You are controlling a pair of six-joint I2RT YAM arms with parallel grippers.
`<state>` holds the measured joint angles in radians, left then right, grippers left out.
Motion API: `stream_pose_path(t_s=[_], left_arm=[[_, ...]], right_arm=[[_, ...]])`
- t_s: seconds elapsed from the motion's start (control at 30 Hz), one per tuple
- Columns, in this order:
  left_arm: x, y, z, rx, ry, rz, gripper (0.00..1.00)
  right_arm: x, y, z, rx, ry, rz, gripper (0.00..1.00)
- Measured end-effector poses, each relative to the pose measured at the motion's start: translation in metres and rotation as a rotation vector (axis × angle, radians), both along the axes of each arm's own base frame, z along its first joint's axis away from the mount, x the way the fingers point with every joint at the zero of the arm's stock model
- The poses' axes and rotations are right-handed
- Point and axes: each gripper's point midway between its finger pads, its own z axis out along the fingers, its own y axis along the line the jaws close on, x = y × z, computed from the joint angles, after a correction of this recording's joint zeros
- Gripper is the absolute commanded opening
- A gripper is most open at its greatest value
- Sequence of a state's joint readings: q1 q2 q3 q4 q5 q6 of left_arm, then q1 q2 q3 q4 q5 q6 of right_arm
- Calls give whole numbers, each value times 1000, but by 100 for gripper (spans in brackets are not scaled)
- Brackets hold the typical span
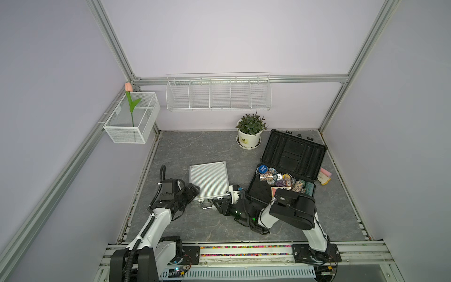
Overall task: Open the poker set cases
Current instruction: Open the case lid on the poker set case.
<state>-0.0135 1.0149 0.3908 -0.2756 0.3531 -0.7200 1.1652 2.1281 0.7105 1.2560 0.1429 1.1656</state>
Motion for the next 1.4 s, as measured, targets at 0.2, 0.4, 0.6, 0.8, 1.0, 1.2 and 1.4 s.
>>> stream_pose_path(t_s=[0.2, 0.4, 0.6, 0.8, 1.0, 1.2, 1.4], left_arm=[[0, 2, 0, 10, -1, 9, 92], [3, 6, 19, 42, -30, 5, 92], [21, 16, 89, 129, -216, 9, 90], [20, 27, 162, 311, -425, -46, 83], [10, -4, 208, 609, -606, -295, 81], [-11, -42, 207, 887, -725, -605, 78], [-43, -66, 201, 946, -892, -867, 67]], right_arm=[[1, 1, 3, 49, 24, 3, 26], [0, 0, 3, 82, 62, 3, 7], [-3, -5, 3, 111, 99, -4, 7], [-8, -17, 1, 129, 171, -22, 7], [-14, -29, 1, 182, 263, -51, 7], [-15, -32, 6, 207, 290, -58, 7], [-14, -35, 10, 208, 329, -83, 7]])
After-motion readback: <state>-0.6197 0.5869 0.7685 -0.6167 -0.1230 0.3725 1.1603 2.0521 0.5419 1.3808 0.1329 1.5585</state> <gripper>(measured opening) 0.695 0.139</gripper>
